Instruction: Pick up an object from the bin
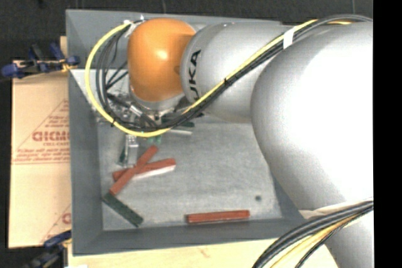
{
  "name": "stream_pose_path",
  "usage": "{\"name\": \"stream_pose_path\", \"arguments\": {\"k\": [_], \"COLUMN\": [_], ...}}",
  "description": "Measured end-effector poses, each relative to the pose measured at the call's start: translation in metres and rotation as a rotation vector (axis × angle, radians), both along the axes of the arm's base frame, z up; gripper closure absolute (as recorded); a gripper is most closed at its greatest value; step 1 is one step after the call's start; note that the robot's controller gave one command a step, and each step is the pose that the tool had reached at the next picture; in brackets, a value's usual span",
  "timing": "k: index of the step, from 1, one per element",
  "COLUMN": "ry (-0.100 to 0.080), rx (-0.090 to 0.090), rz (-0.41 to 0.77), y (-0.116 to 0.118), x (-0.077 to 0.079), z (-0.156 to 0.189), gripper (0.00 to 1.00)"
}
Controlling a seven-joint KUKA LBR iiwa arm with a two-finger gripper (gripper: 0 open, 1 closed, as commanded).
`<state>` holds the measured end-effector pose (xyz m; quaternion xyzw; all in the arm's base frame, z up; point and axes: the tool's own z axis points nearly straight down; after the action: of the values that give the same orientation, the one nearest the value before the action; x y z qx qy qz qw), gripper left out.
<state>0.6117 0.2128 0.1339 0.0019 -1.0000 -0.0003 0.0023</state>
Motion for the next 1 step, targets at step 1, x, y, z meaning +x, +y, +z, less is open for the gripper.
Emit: {"name": "stream_pose_path", "arguments": {"k": [1], "ry": [-0.008], "rx": [0.002], "rz": [-0.003], "y": [-0.0005], "x": [0.0022], "z": [0.0049], "gripper": [0.0]}}
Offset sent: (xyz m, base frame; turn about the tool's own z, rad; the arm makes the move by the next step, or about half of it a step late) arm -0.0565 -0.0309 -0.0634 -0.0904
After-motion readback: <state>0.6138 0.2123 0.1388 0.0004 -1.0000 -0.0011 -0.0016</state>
